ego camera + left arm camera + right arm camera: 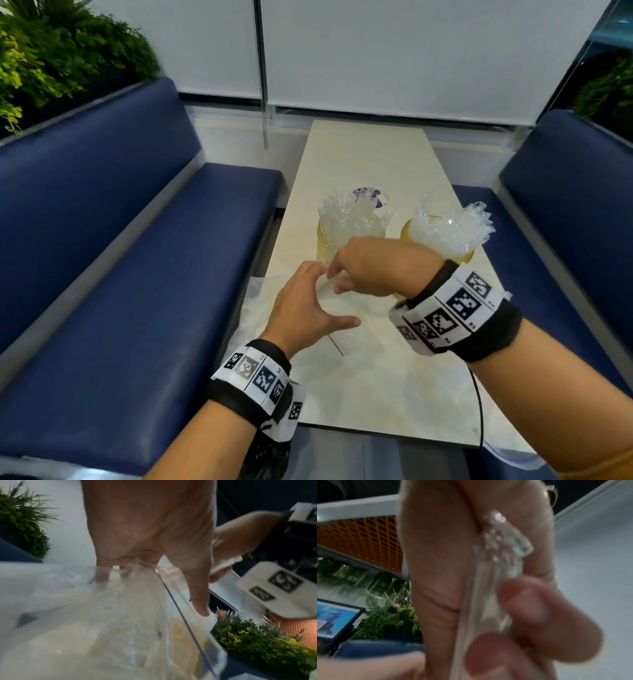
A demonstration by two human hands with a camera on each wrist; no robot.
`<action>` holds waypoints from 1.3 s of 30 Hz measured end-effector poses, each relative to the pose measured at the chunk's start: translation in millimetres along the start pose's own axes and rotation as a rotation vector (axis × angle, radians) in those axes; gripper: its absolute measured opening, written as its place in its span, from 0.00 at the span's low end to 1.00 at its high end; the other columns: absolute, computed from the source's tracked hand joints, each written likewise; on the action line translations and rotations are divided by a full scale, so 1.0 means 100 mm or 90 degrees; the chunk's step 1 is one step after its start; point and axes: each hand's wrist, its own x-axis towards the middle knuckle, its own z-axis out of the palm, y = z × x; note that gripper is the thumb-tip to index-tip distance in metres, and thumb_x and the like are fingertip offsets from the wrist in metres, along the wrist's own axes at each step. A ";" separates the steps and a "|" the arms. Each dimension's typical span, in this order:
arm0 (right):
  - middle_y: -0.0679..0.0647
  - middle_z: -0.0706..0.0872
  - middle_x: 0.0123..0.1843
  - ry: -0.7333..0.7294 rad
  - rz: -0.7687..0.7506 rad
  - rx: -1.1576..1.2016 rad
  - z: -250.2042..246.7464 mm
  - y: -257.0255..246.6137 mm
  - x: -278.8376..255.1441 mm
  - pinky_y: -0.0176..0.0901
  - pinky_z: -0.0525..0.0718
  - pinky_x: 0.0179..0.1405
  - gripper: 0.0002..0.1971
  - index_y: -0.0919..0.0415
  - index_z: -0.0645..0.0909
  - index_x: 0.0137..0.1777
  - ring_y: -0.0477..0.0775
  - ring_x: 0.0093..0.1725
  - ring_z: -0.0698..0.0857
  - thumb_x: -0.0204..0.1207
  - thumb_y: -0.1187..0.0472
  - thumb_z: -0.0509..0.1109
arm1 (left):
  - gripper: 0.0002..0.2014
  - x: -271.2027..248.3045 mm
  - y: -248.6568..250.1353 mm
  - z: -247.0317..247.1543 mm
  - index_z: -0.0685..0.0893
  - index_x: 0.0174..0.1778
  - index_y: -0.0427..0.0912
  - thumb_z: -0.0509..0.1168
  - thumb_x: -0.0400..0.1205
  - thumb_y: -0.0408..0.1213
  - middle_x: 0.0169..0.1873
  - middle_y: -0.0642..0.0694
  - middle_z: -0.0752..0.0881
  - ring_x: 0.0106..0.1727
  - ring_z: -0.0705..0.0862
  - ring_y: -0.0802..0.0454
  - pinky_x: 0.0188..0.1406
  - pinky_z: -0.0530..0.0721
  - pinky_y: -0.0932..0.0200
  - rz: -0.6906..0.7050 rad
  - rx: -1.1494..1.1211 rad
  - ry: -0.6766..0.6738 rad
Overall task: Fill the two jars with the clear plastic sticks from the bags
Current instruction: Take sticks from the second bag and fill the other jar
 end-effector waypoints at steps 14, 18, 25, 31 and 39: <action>0.46 0.92 0.43 0.444 -0.124 0.318 -0.14 0.05 0.08 0.50 0.84 0.54 0.22 0.55 0.92 0.46 0.45 0.44 0.88 0.87 0.45 0.60 | 0.15 0.10 0.15 0.06 0.79 0.33 0.45 0.72 0.79 0.50 0.25 0.52 0.81 0.28 0.79 0.46 0.26 0.77 0.52 -0.028 -0.072 0.184; 0.49 0.91 0.47 0.423 -0.173 0.334 0.12 -0.09 0.26 0.50 0.84 0.55 0.17 0.58 0.90 0.51 0.47 0.48 0.86 0.87 0.49 0.63 | 0.11 0.14 0.20 0.04 0.79 0.32 0.42 0.68 0.77 0.43 0.23 0.52 0.80 0.24 0.75 0.52 0.22 0.67 0.61 -0.036 -0.129 0.180; 0.44 0.83 0.37 0.577 -0.018 0.489 0.27 -0.03 0.20 0.40 0.82 0.35 0.24 0.45 0.81 0.49 0.42 0.35 0.81 0.67 0.26 0.70 | 0.13 0.15 0.18 -0.04 0.80 0.33 0.47 0.68 0.82 0.46 0.25 0.48 0.82 0.24 0.77 0.53 0.20 0.73 0.57 -0.023 -0.162 0.212; 0.44 0.73 0.22 0.514 -0.045 0.454 0.47 -0.12 0.37 0.37 0.70 0.26 0.24 0.47 0.67 0.25 0.44 0.23 0.74 0.77 0.43 0.73 | 0.10 0.15 0.18 -0.04 0.82 0.34 0.48 0.67 0.82 0.37 0.26 0.49 0.84 0.25 0.79 0.56 0.20 0.72 0.61 -0.075 -0.201 0.197; 0.44 0.69 0.19 0.637 -0.068 0.471 -0.24 0.13 0.25 0.41 0.67 0.20 0.23 0.54 0.71 0.24 0.47 0.19 0.67 0.79 0.49 0.71 | 0.15 0.13 0.14 -0.04 0.85 0.44 0.48 0.78 0.72 0.52 0.39 0.51 0.87 0.41 0.87 0.49 0.40 0.90 0.46 -0.056 -0.170 0.182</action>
